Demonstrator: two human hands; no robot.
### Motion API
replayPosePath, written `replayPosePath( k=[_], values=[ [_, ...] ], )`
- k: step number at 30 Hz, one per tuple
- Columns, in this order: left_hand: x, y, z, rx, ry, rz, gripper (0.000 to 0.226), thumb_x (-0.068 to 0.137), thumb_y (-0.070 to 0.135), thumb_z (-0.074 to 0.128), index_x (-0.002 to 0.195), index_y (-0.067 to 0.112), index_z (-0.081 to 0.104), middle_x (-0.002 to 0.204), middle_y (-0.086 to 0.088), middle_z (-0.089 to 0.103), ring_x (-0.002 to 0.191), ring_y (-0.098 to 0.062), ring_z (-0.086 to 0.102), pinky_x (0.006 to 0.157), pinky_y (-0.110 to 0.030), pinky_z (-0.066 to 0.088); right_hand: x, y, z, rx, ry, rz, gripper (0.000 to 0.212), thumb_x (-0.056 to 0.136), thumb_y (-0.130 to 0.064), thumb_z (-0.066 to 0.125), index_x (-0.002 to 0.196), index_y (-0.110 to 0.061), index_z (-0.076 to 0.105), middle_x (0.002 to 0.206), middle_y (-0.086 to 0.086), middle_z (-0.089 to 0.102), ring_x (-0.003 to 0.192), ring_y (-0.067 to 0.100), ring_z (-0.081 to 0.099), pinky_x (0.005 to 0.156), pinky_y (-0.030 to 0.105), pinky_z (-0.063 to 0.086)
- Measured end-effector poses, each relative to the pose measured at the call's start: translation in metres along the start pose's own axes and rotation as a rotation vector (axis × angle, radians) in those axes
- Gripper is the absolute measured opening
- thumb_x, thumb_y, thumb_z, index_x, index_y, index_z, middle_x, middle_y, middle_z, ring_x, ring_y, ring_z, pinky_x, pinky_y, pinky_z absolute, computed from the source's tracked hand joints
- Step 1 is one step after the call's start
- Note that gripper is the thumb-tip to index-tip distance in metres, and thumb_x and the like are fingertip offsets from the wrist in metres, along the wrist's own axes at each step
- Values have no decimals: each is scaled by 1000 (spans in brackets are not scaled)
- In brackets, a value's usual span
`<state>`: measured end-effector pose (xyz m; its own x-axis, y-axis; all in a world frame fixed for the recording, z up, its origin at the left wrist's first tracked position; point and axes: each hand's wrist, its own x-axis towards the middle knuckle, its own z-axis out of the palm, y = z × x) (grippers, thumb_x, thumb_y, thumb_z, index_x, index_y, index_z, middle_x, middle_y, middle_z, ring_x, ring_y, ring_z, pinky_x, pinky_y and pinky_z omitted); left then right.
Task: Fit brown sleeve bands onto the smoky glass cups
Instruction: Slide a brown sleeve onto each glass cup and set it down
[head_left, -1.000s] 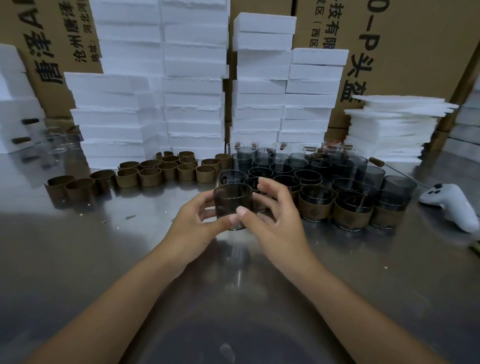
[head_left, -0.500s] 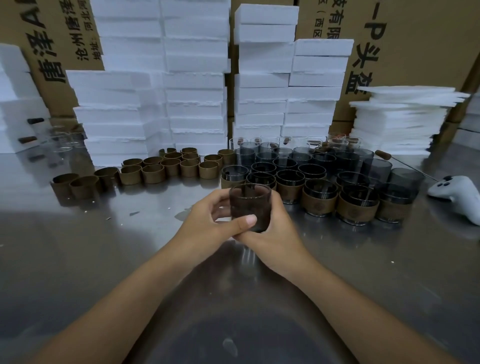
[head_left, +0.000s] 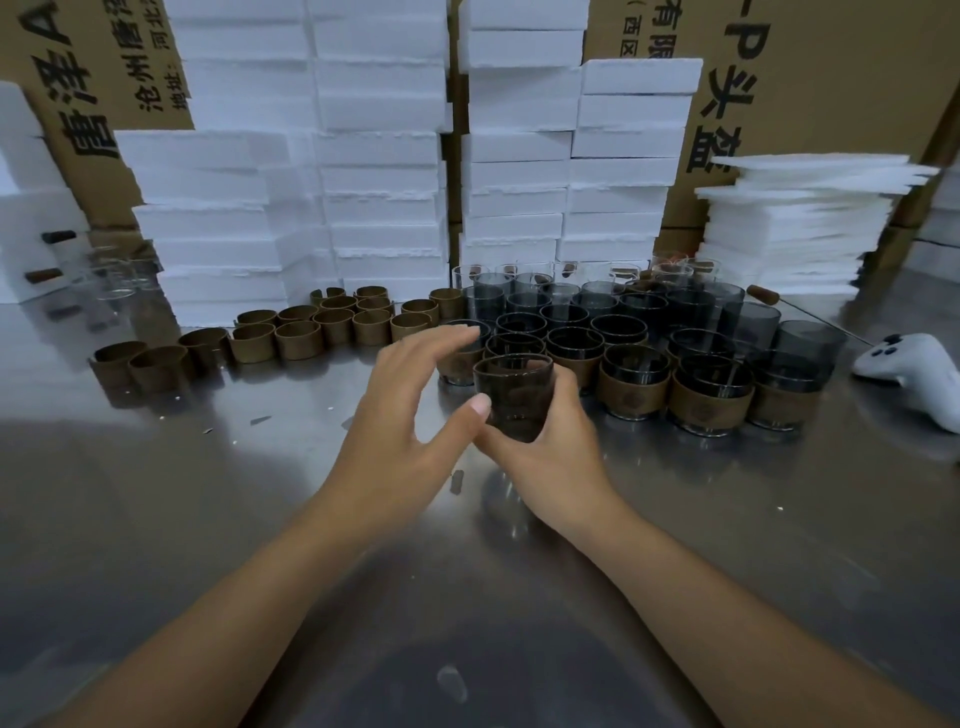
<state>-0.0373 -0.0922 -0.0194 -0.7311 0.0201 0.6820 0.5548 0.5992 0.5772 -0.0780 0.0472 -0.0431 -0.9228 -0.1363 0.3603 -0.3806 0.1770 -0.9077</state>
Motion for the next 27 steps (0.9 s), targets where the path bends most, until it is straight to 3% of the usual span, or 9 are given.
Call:
replayPosePath(
  k=[4,10,19,23,27],
  values=[
    [-2,5,3,55,-77,96,41,88,36,53,128,40,43,129,26,45,127,6,35,102,-5,23,0,1,0,-5,0,-14,58,74,-23,80,115,-33,40,101,-20,57,86,-21,53,63,-2,39],
    [-2,-3,4,56,-86,8,39,88,32,52,126,36,48,126,15,51,126,5,36,100,-3,24,0,-1,0,0,29,-29,59,73,-24,79,117,-32,41,100,-20,59,88,-21,52,66,-2,38],
    [-1,-8,3,35,-107,-60,38,91,41,40,129,41,43,125,33,39,123,18,29,92,6,18,-3,-4,1,32,22,-42,59,75,-24,79,121,-30,43,106,-17,62,96,-6,59,76,7,46],
    [-1,-7,2,2,-106,-67,38,93,42,35,130,40,43,124,35,40,123,16,31,92,6,18,-4,-6,2,40,-14,-62,56,74,-18,78,112,-41,43,105,-16,62,94,-7,59,71,3,43],
    [-1,-6,2,-9,-105,-41,35,95,42,33,129,40,42,125,32,44,124,11,35,95,3,21,-6,-6,2,26,-69,-78,59,72,-14,78,118,-32,46,104,-15,61,93,-5,59,71,7,45]
  ],
)
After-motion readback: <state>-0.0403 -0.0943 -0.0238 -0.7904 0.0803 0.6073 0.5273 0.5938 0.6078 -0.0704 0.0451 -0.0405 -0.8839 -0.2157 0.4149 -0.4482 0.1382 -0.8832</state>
